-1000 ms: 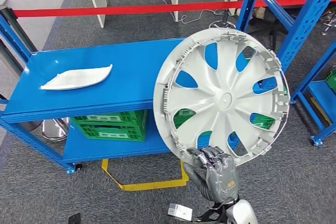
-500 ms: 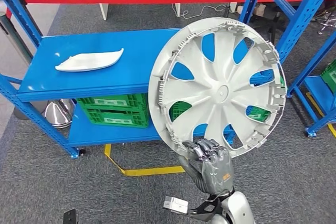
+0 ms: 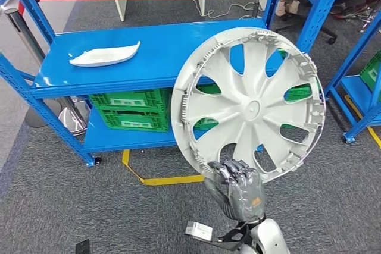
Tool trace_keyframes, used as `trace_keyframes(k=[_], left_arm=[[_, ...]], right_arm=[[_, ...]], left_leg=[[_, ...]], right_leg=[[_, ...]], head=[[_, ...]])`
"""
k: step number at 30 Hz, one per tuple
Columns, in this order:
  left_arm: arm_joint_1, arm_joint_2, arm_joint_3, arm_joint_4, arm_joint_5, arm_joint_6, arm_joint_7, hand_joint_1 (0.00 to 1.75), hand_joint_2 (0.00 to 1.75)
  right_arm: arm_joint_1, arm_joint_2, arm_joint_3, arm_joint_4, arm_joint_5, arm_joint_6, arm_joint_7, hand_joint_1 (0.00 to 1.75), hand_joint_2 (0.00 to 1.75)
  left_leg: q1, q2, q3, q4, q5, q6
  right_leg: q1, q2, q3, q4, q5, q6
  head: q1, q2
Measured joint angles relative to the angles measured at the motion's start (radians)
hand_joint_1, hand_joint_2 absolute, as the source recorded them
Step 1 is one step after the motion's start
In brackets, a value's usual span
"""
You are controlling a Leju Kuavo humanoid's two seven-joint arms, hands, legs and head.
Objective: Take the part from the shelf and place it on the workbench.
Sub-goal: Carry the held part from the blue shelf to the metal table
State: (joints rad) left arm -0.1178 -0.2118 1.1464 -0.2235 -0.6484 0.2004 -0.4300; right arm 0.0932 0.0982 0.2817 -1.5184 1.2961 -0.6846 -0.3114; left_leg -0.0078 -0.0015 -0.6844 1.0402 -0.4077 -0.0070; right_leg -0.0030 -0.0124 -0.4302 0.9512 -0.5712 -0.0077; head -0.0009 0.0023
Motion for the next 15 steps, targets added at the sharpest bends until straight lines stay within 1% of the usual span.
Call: trace_keyframes(k=[1, 2, 3, 4, 5, 6, 7, 8, 9, 10, 11, 12, 13, 14, 15], left_arm=[[0.000, -0.001, 0.001, 0.000, -0.001, 0.008, 0.003, 0.00, 1.75], [0.000, -0.001, 0.001, 0.000, -0.004, 0.014, 0.008, 0.00, 1.75], [0.000, -0.002, 0.001, 0.000, -0.009, 0.018, 0.013, 0.00, 1.75], [0.000, -0.002, 0.001, 0.000, -0.015, 0.020, 0.017, 0.00, 1.75], [0.000, -0.002, 0.001, 0.000, -0.022, 0.021, 0.021, 0.00, 1.75], [0.000, -0.002, 0.000, 0.000, -0.027, 0.022, 0.025, 0.00, 1.75], [0.000, -0.002, -0.002, 0.000, -0.033, 0.023, 0.029, 0.00, 1.75], [-0.001, -0.002, -0.005, 0.000, -0.040, 0.025, 0.033, 0.00, 1.75], [-0.003, -0.002, -0.009, 0.000, -0.048, 0.027, 0.038, 0.00, 1.75], [-0.006, -0.002, -0.014, 0.000, -0.056, 0.029, 0.043, 0.00, 1.75], [-0.010, -0.002, -0.020, 0.000, -0.064, 0.031, 0.047, 0.00, 1.75], [-0.014, -0.001, -0.025, 0.000, -0.070, 0.034, 0.052, 0.00, 1.75], [-0.017, -0.001, -0.029, 0.000, -0.074, 0.036, 0.055, 0.00, 1.75], [-0.021, 0.000, -0.031, 0.000, -0.075, 0.038, 0.057, 0.00, 1.75], [-0.024, 0.002, -0.033, 0.000, -0.074, 0.039, 0.058, 0.00, 1.75]], right_arm=[[-0.014, 0.000, 0.003, 0.011, 0.008, 0.000, 0.010, 1.75, 1.75], [-0.026, 0.000, 0.006, 0.022, 0.015, 0.000, 0.019, 1.75, 1.75], [-0.035, 0.000, 0.008, 0.031, 0.021, 0.000, 0.029, 1.75, 1.75], [-0.040, 0.001, 0.010, 0.039, 0.027, 0.000, 0.038, 1.75, 1.75], [-0.041, 0.001, 0.012, 0.046, 0.033, 0.000, 0.046, 1.75, 1.75], [-0.040, 0.001, 0.014, 0.050, 0.038, 0.000, 0.053, 1.75, 1.75], [-0.036, 0.001, 0.016, 0.052, 0.044, 0.000, 0.061, 1.75, 1.75], [-0.031, 0.001, 0.018, 0.054, 0.053, 0.000, 0.072, 1.75, 1.75], [-0.025, 0.000, 0.019, 0.055, 0.064, 0.000, 0.084, 1.75, 1.75], [-0.019, 0.000, 0.020, 0.055, 0.075, 0.000, 0.096, 1.75, 1.75], [-0.013, 0.000, 0.021, 0.055, 0.083, 0.000, 0.107, 1.75, 1.75], [-0.008, 0.000, 0.023, 0.055, 0.089, 0.000, 0.115, 1.75, 1.75], [-0.005, 0.000, 0.028, 0.055, 0.092, 0.000, 0.120, 1.75, 1.75], [-0.005, 0.000, 0.035, 0.056, 0.093, 0.000, 0.123, 1.75, 1.75], [-0.008, 0.000, 0.043, 0.058, 0.093, 0.000, 0.126, 1.75, 1.75]], left_leg=[[0.003, -0.001, -0.011, 0.046, -0.049, -0.007], [0.005, -0.001, -0.023, 0.106, -0.099, -0.013], [0.008, -0.001, -0.034, 0.168, -0.135, -0.017], [0.009, -0.001, -0.041, 0.216, -0.153, -0.020], [0.011, 0.000, -0.040, 0.245, -0.149, -0.022], [0.012, 0.000, -0.030, 0.249, -0.133, -0.022], [0.013, 0.002, -0.005, 0.225, -0.110, -0.022], [0.014, 0.008, 0.034, 0.174, -0.083, -0.020], [0.012, 0.024, 0.077, 0.108, -0.069, -0.015], [0.008, 0.040, 0.115, 0.044, -0.062, -0.010], [0.004, 0.053, 0.139, 0.000, -0.062, -0.004], [0.000, 0.060, 0.147, -0.021, -0.069, 0.001], [-0.002, 0.055, 0.146, -0.030, -0.070, 0.006], [0.001, 0.046, 0.146, -0.039, -0.072, 0.011], [0.003, 0.036, 0.146, -0.048, -0.072, 0.017]], right_leg=[[-0.001, -0.005, -0.008, 0.000, 0.009, -0.005], [-0.001, -0.010, -0.017, 0.000, 0.017, -0.008], [0.000, -0.017, -0.025, 0.001, 0.024, -0.009], [0.000, -0.023, -0.032, 0.002, 0.029, -0.010], [0.000, -0.030, -0.037, 0.003, 0.033, -0.009], [0.000, -0.038, -0.041, 0.005, 0.037, -0.007], [0.000, -0.046, -0.045, 0.008, 0.040, -0.006], [0.001, -0.056, -0.049, 0.012, 0.043, -0.003], [0.001, -0.067, -0.054, 0.016, 0.044, -0.001], [0.003, -0.078, -0.059, 0.019, 0.044, 0.002], [0.005, -0.088, -0.062, 0.021, 0.045, 0.006], [0.007, -0.097, -0.066, 0.023, 0.047, 0.009], [0.008, -0.106, -0.068, 0.024, 0.049, 0.013], [0.009, -0.110, -0.072, 0.026, 0.047, 0.018], [0.008, -0.098, -0.079, 0.034, 0.039, 0.023]], head=[[-0.002, 0.000], [-0.003, 0.000], [-0.003, 0.000], [-0.003, 0.000], [-0.003, 0.000], [-0.003, 0.000], [-0.003, 0.000], [-0.003, 0.000], [-0.003, 0.000], [-0.003, 0.000], [-0.002, 0.000], [-0.002, 0.000], [-0.002, 0.000], [-0.002, 0.000], [-0.001, 0.000]])
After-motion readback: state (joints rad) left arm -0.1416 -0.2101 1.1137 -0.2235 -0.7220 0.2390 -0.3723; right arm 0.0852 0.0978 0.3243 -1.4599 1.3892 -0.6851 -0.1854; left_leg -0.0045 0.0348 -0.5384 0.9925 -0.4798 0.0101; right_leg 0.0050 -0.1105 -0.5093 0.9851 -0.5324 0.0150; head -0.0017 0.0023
